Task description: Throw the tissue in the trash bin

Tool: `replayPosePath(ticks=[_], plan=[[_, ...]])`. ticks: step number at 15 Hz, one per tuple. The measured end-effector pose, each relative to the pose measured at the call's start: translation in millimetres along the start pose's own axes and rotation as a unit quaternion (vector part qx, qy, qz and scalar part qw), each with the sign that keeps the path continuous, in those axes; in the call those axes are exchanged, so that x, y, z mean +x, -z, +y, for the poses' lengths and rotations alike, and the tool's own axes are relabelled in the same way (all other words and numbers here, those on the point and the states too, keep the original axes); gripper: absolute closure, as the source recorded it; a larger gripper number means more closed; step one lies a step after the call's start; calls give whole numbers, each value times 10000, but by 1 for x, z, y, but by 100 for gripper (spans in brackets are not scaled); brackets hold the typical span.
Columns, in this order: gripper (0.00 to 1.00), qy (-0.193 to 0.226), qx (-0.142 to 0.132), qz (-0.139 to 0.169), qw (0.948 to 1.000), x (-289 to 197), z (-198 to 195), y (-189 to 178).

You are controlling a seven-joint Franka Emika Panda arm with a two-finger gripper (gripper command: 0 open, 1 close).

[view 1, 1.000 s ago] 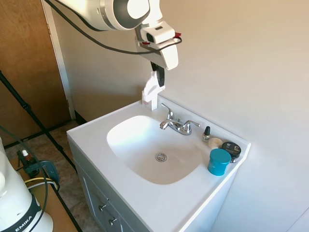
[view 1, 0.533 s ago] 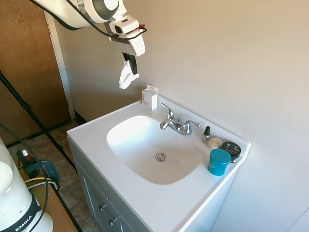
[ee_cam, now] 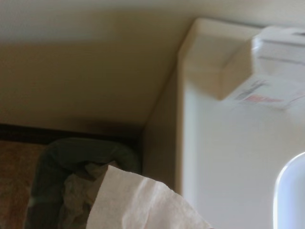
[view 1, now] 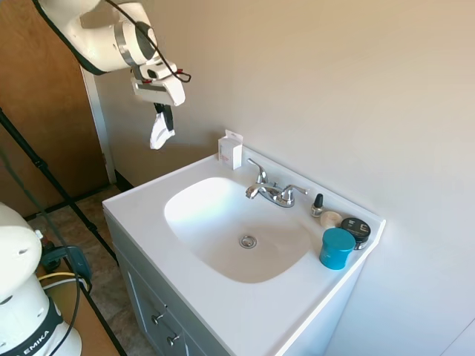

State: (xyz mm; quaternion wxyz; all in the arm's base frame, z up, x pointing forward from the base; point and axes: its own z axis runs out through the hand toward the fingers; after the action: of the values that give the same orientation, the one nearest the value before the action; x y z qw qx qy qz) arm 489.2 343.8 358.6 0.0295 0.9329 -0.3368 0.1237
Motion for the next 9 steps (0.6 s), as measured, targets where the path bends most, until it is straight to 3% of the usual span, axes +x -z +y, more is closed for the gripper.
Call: replayPosePath(ticks=[5,9], plan=[[100,119,-183,-337,9992,-27,-34,-49],[100,215,-276,-436,9984,-47,-57,-81]])
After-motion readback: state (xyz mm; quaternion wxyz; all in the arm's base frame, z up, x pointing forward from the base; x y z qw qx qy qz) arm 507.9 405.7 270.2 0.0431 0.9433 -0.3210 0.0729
